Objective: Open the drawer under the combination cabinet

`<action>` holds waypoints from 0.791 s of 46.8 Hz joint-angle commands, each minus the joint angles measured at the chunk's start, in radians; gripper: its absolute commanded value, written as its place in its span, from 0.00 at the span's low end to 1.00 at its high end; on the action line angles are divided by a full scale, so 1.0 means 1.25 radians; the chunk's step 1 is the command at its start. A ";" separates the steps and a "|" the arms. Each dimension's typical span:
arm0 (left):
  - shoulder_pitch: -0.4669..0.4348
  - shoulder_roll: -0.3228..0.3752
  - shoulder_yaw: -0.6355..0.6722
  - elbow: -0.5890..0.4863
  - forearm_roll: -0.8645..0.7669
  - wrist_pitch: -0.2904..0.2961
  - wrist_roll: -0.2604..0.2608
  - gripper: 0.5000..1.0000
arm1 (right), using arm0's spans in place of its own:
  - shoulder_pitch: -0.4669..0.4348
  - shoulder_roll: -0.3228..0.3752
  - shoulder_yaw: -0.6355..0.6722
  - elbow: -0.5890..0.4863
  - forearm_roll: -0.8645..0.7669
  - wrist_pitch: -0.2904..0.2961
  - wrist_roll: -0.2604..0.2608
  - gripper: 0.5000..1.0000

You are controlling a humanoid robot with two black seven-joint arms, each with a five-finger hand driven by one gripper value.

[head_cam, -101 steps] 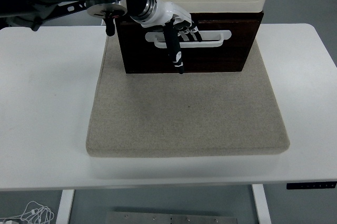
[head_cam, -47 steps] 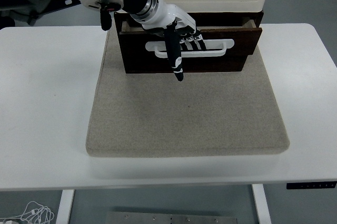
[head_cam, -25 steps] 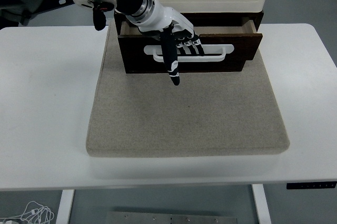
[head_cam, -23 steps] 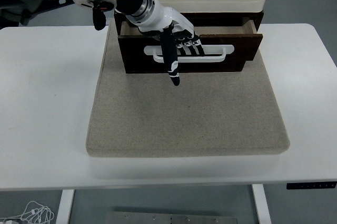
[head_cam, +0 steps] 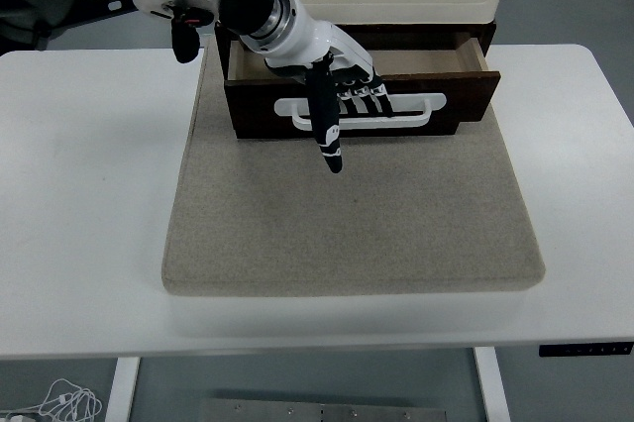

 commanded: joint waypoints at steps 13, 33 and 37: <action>-0.010 0.015 -0.001 -0.007 0.000 -0.033 0.001 1.00 | 0.000 0.000 0.000 0.000 0.000 0.000 0.000 0.85; -0.013 0.036 0.000 -0.039 0.000 -0.041 0.001 1.00 | 0.000 0.000 0.000 0.000 0.000 0.000 0.000 0.85; -0.013 0.037 -0.001 -0.040 0.000 -0.050 0.001 1.00 | 0.000 0.000 0.000 0.000 0.000 0.000 0.000 0.85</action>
